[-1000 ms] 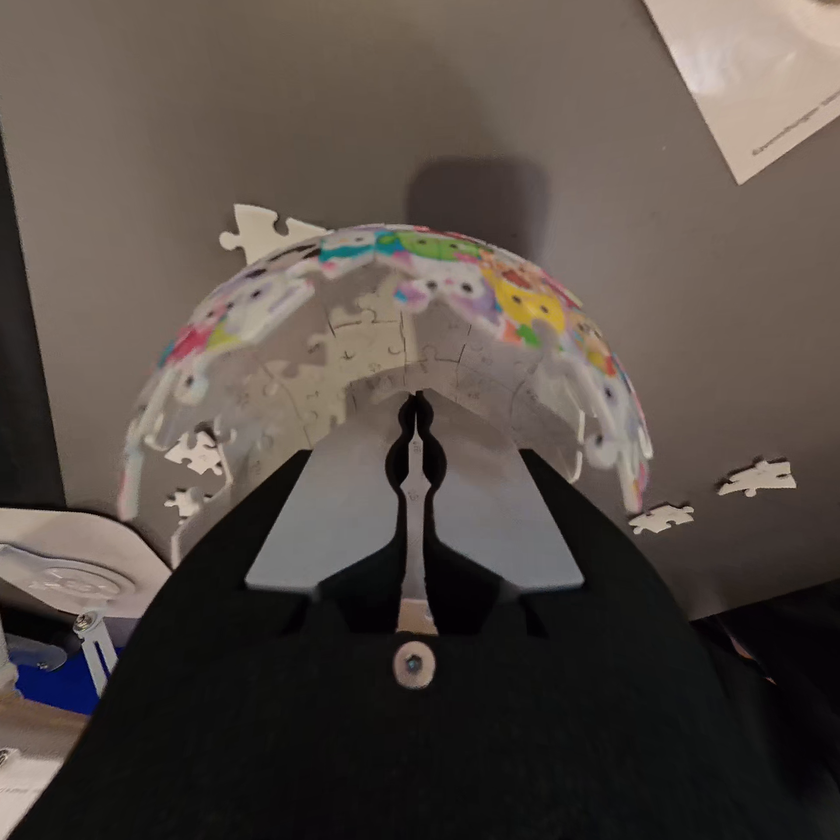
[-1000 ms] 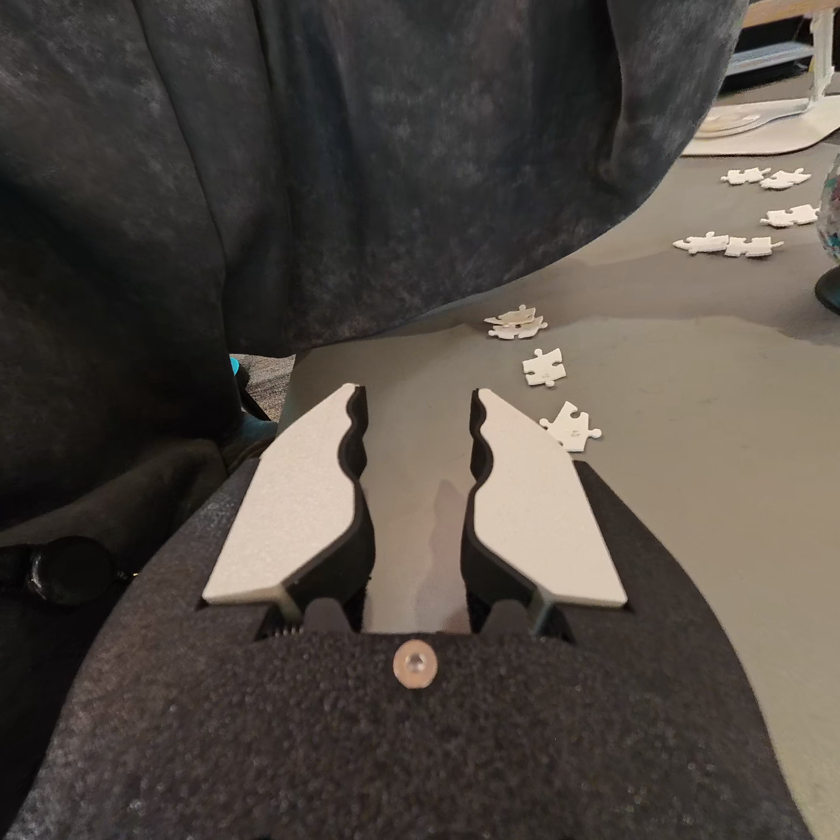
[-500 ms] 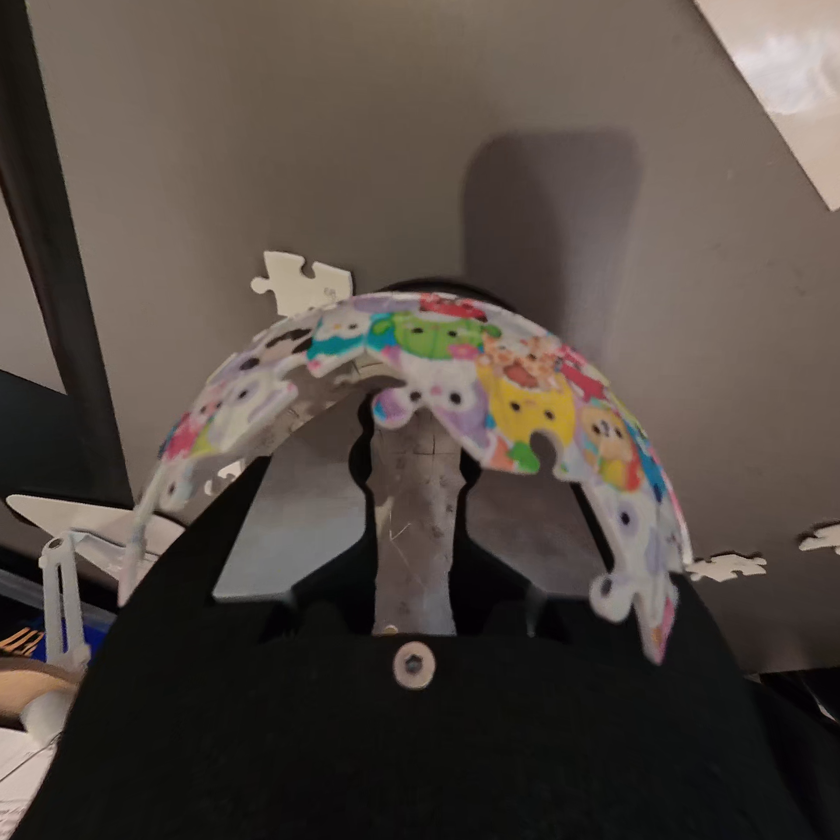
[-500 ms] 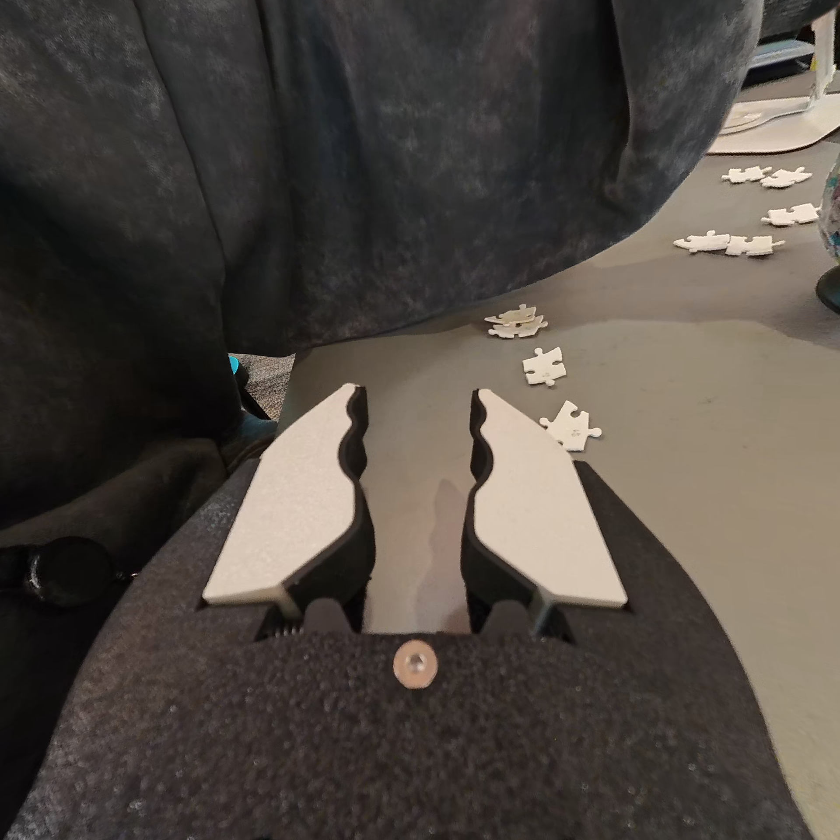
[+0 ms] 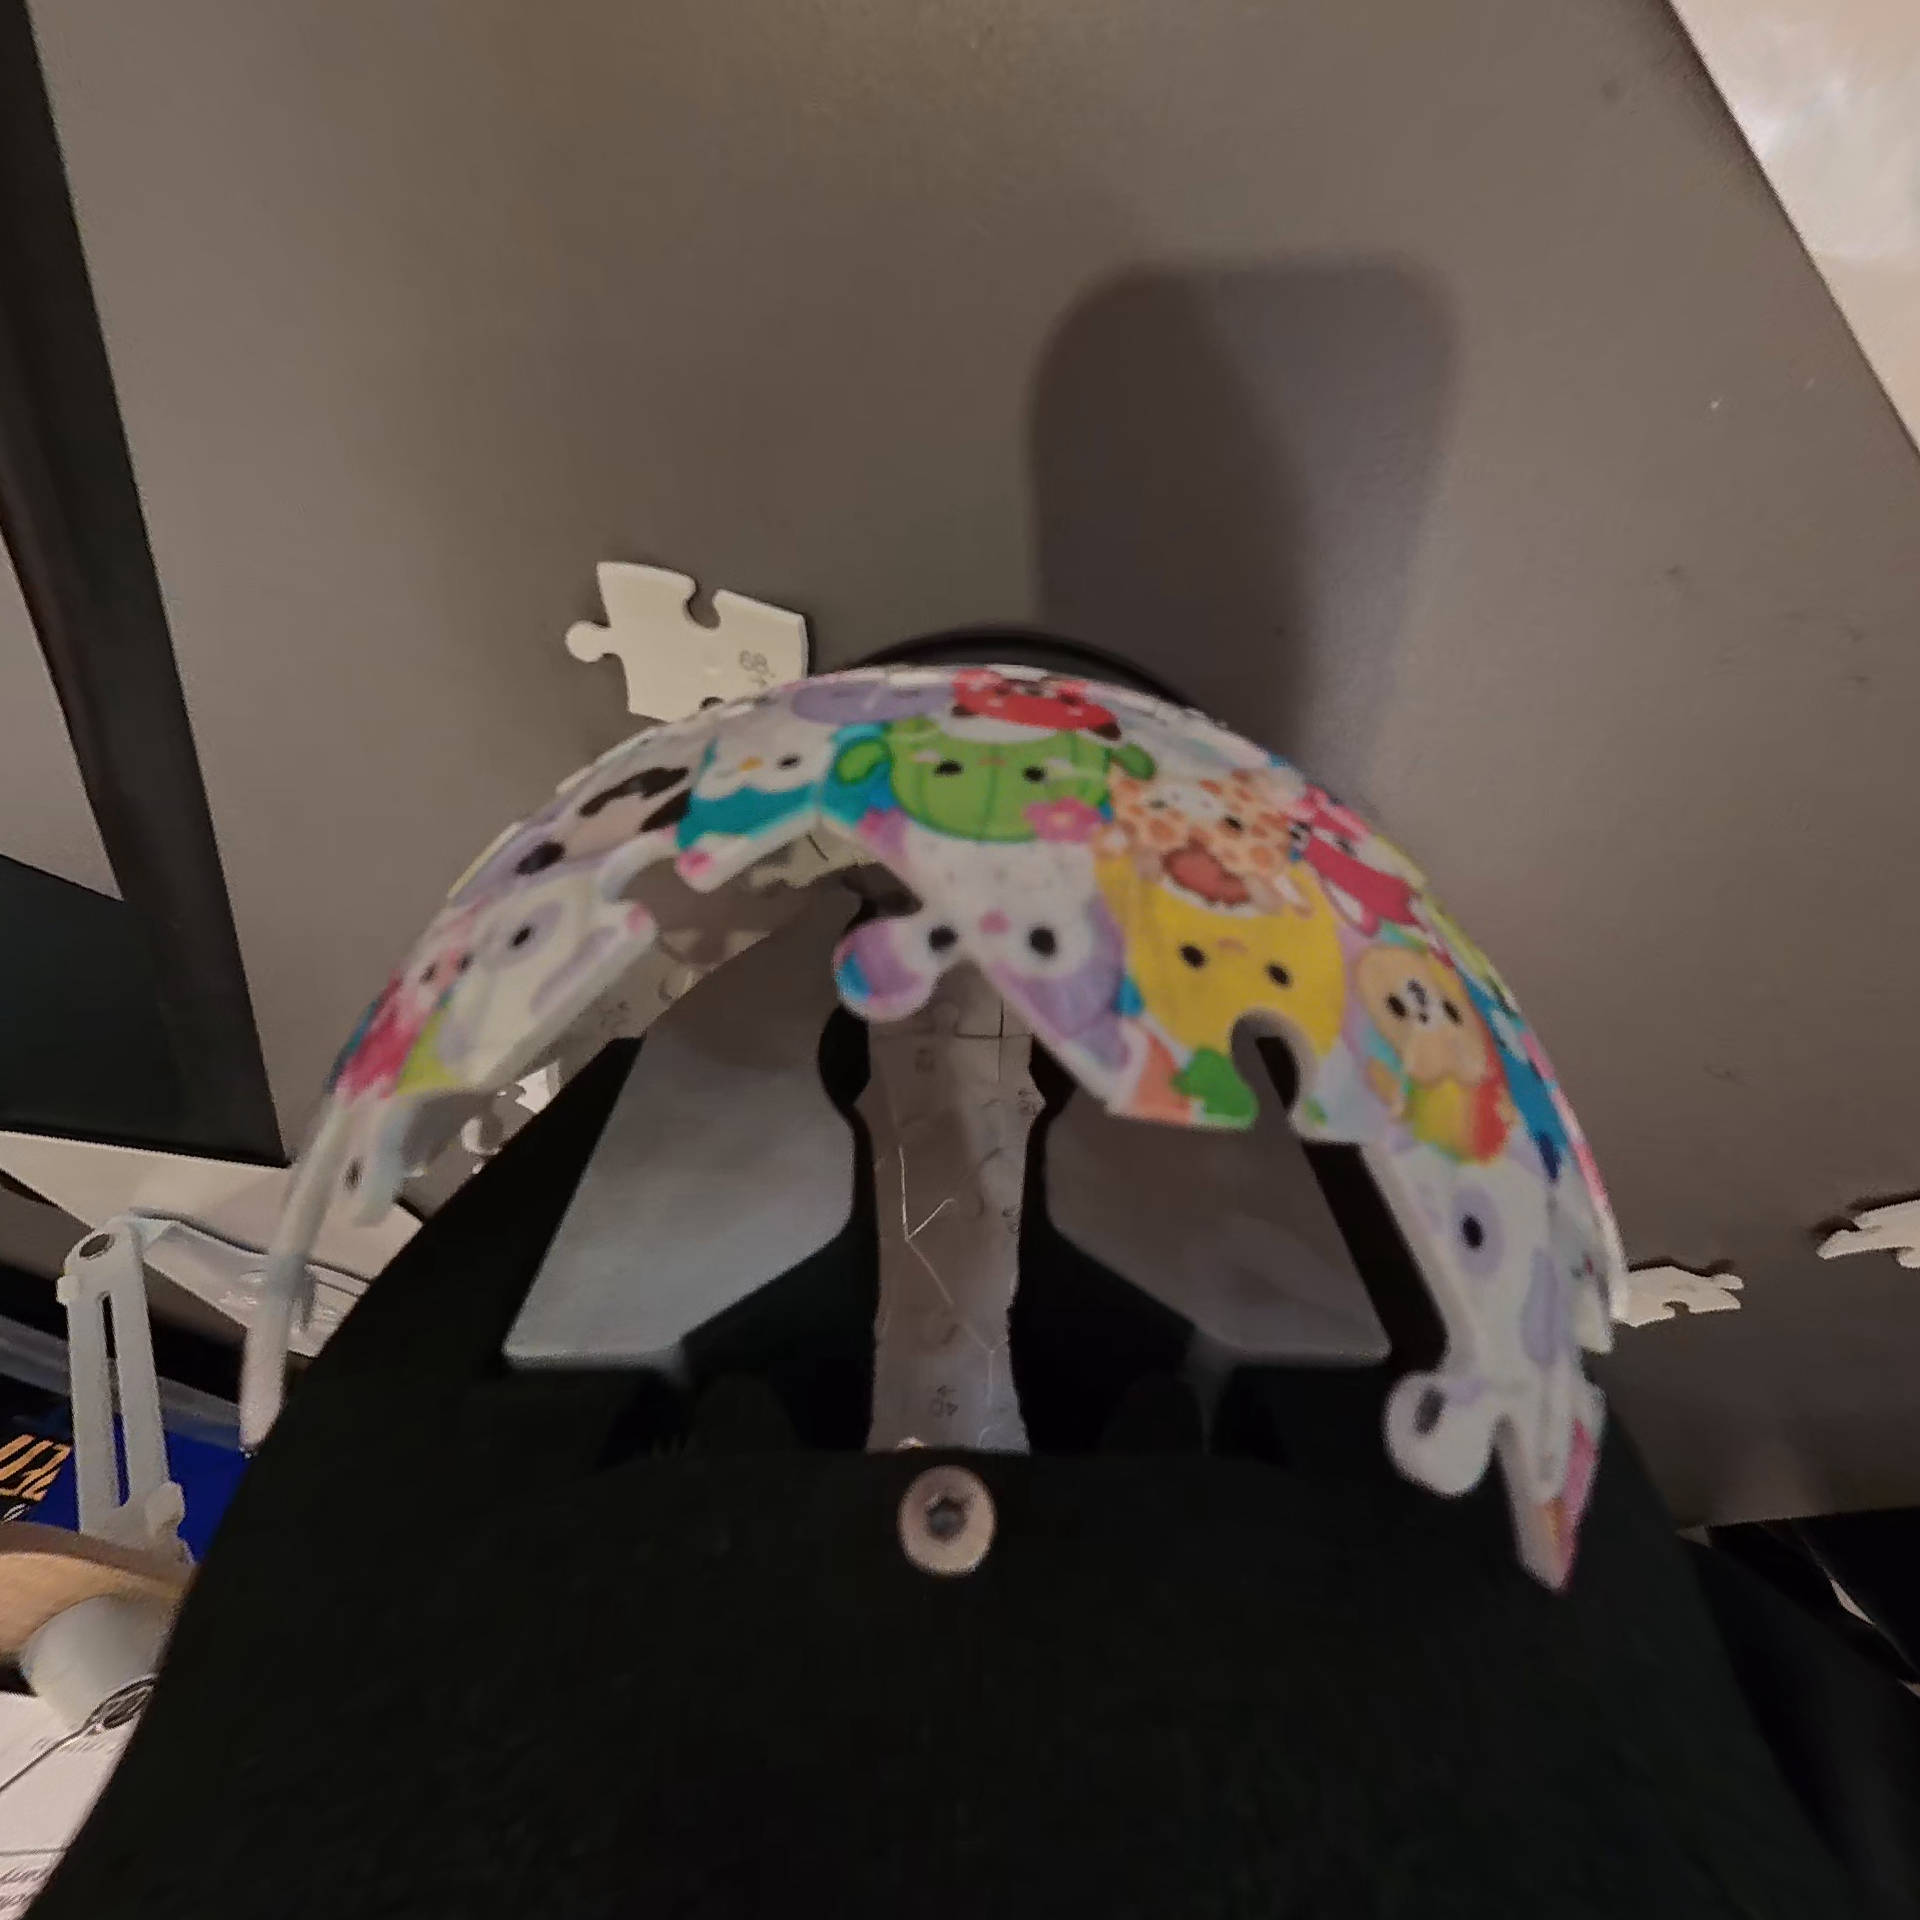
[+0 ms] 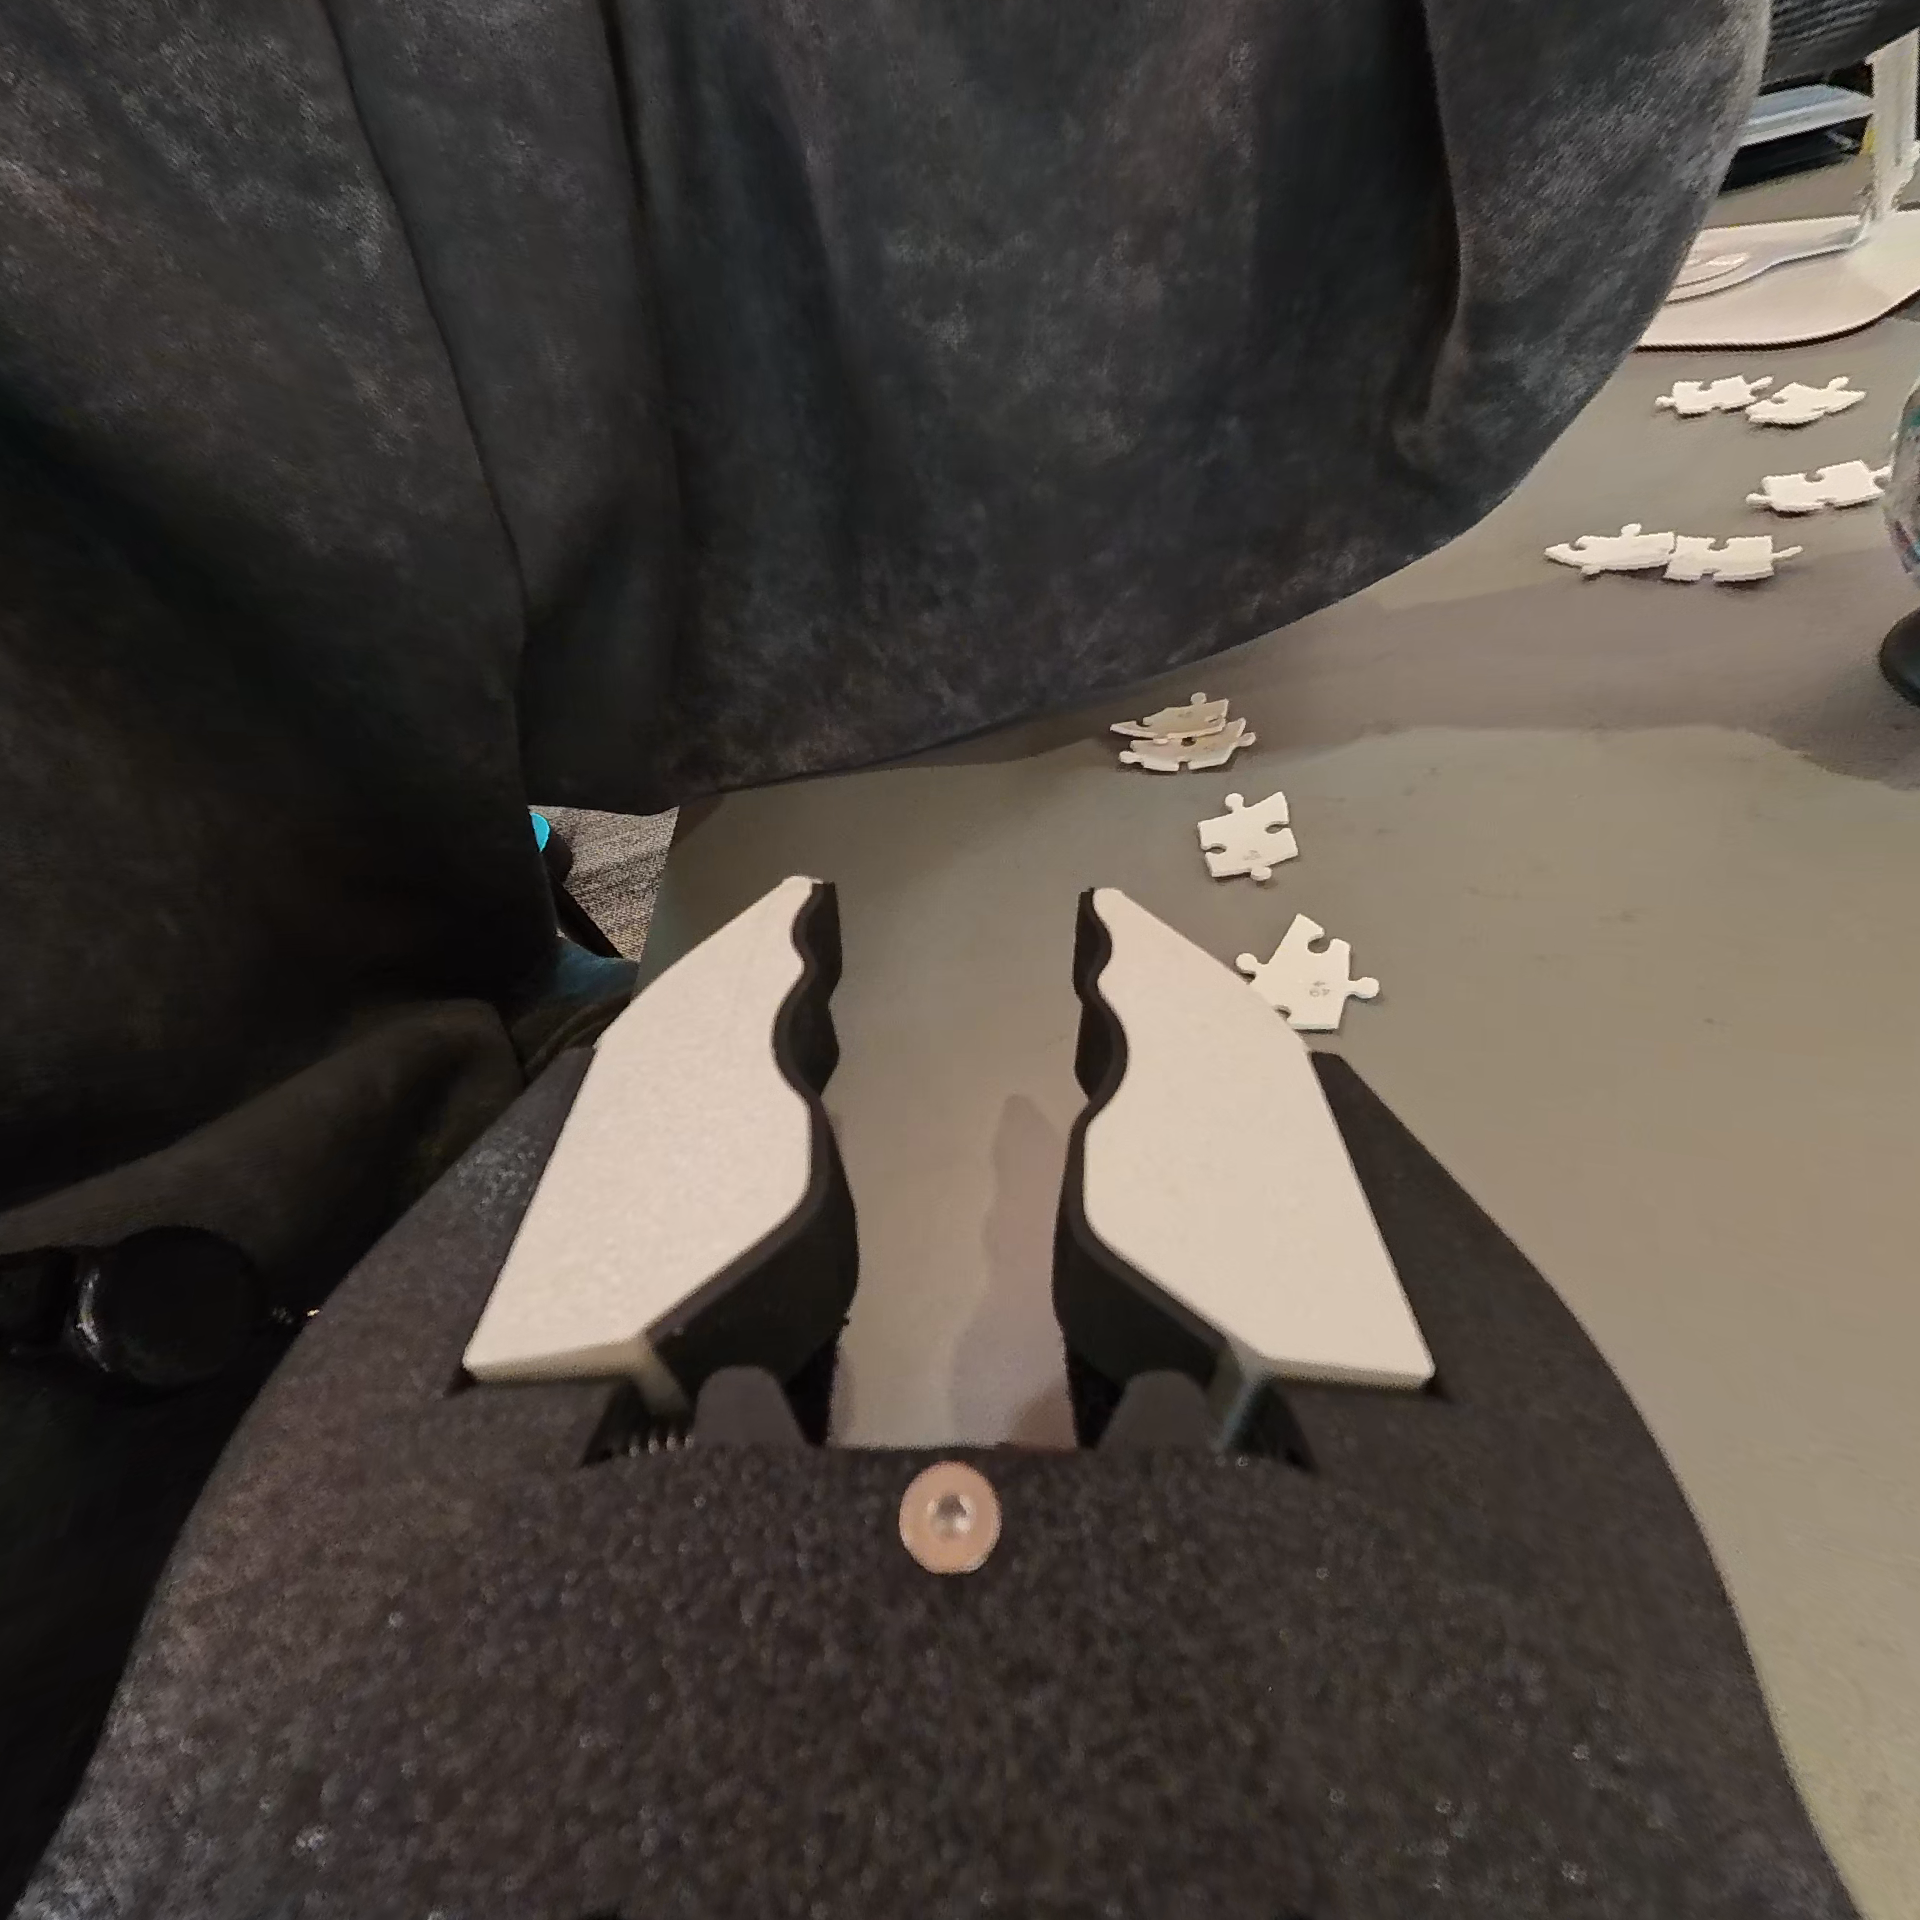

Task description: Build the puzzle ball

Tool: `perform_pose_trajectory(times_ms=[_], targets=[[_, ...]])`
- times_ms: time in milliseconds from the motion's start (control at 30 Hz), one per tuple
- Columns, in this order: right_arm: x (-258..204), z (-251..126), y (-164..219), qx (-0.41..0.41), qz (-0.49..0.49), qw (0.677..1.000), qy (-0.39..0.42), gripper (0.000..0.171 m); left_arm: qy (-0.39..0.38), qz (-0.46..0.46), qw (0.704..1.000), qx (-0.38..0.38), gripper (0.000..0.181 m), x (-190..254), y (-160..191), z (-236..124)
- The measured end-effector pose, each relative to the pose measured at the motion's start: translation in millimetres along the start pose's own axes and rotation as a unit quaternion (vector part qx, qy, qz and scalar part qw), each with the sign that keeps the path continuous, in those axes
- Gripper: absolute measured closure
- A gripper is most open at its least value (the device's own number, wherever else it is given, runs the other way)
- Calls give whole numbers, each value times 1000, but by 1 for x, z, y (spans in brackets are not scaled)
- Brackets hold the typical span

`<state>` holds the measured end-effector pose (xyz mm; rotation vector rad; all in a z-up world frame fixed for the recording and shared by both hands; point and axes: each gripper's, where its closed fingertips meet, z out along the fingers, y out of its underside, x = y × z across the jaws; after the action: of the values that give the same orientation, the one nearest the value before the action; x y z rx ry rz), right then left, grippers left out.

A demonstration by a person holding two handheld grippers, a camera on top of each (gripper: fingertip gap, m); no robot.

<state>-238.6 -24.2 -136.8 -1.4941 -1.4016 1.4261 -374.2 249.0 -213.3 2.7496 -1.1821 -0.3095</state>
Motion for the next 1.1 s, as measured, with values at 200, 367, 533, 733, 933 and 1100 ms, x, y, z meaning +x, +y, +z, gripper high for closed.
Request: perform_pose_trajectory(times_ms=[200, 367, 533, 733, 933, 1100], targets=[[0, 0, 0, -1, -1, 1000, 0, 128, 0, 4, 1000, -4, 156, 1, 3, 0], [0, 0, 0, -1, -1, 1000, 0, 128, 18, 14, 1000, 17, 181, 9, 1, -6], [0, 1, 1, -3, -3, 1000, 1, 128, 7, 15, 1000, 27, 178, 5, 0, -13], [0, 0, 1, -3, -3, 1000, 1, 128, -18, 31, 999, -3, 133, 0, 2, -5], [0, 0, 0, -2, -2, 1000, 0, 128, -17, 19, 1000, -1, 138, -4, -1, -3], [0, 0, 0, -2, -2, 1000, 0, 128, -6, 17, 1000, -4, 153, -2, 1, 0]])
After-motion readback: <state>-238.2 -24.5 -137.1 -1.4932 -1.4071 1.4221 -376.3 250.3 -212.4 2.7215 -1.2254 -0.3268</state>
